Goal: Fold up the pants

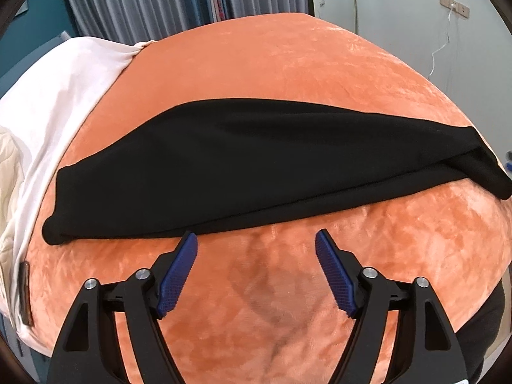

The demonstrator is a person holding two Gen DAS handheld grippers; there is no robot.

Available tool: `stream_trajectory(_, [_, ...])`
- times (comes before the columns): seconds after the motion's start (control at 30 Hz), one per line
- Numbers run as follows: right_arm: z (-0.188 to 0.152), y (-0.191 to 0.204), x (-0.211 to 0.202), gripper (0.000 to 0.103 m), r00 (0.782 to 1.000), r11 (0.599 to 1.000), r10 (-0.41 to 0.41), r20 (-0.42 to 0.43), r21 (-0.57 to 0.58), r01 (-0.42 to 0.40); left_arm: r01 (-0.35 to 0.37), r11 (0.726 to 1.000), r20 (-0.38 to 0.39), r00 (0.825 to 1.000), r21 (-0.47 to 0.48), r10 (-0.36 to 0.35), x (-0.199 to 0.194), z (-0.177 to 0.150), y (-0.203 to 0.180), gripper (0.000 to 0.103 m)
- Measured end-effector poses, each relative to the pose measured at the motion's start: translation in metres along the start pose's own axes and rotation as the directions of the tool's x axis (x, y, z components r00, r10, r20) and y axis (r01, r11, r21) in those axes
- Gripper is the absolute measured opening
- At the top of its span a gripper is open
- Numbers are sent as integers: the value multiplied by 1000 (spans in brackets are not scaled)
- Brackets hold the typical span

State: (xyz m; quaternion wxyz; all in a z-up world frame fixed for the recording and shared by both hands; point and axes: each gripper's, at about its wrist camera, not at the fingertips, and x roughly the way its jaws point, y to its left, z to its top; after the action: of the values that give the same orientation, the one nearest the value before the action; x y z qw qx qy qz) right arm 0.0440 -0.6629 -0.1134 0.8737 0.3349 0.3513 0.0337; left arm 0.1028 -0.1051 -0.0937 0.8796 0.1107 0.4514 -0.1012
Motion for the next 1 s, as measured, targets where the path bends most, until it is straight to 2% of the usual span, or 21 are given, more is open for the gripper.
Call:
stream_trajectory(0.03, [0,3,12,42,999,999,-30,-43,-14,29,-7,1000,3,1000,2,7,-2,-1,2,75])
stream_trajectory(0.1, [-11,28,40,39,984,981,-128,-124,-162,107,-28,1000,9,1000,2,28,-7,-2,7,76])
stream_trajectory(0.17, [-23,53,49,11,974,941,-200,-105,-296,162,-52,999,9,999,-14,53,-9,-4,17,79])
stream_trajectory(0.23, [-22,85,41,6,963,878,-268,-14,-416,239,-73,997,0,997,-30,73,-7,-3,26,79])
stream_trajectory(0.3, [-2,119,18,6,965,835,-226,134,-484,263,-92,995,-3,996,-48,92,-5,-2,33,79])
stream_trajectory(0.37, [22,137,-3,6,957,824,-161,243,-500,266,-103,992,6,995,-75,104,-5,-1,42,79])
stream_trajectory(0.4, [38,142,-3,6,939,797,-162,302,-521,305,-101,991,9,995,-86,102,-4,0,46,79])
stream_trajectory(0.43, [49,135,5,7,935,777,-190,300,-536,330,-100,990,8,995,-99,102,-2,0,51,79])
stream_trajectory(0.5, [65,102,57,8,942,781,-300,152,-527,334,-96,988,-3,995,-121,96,3,-3,64,79])
stream_trajectory(0.53, [62,85,83,8,928,772,-364,87,-529,352,-101,986,-15,995,-135,100,5,-5,72,79])
stream_trajectory(0.57, [55,77,93,11,915,758,-394,81,-534,374,-112,982,-31,994,-155,108,8,-9,84,79])
stream_trajectory(0.6, [47,75,96,14,909,752,-399,119,-525,399,-120,977,-40,993,-174,115,9,-12,96,79])
stream_trajectory(0.63, [43,76,88,28,905,763,-391,170,-489,422,-131,970,-52,991,-206,123,12,-14,112,79])
stream_trajectory(0.67, [44,76,83,47,901,778,-388,194,-454,434,-139,962,-62,990,-236,127,15,-16,125,79])
stream_trajectory(0.7, [40,79,73,53,896,800,-379,230,-404,443,-140,946,-73,990,-293,123,18,-18,149,79])
stream_trajectory(0.77, [32,81,57,54,897,821,-347,275,-373,432,-139,904,-90,990,-405,112,22,-24,197,79])
stream_trajectory(0.83, [13,103,33,53,897,832,-326,298,-360,422,-150,847,-101,988,-510,114,26,-32,241,79])
stream_trajectory(0.87, [6,110,24,54,901,843,-308,306,-352,408,-145,810,-104,989,-568,104,29,-36,264,79])
stream_trajectory(0.9, [-2,119,17,54,911,859,-277,306,-346,377,-114,760,-93,993,-640,70,33,-41,294,79])
stream_trajectory(0.97, [-11,130,5,57,921,879,-241,306,-333,341,-62,679,-78,997,-731,7,43,-49,333,79])
stream_trajectory(1.0, [-21,139,7,57,932,891,-218,290,-329,311,-33,617,-74,996,-786,-41,53,-55,357,79])
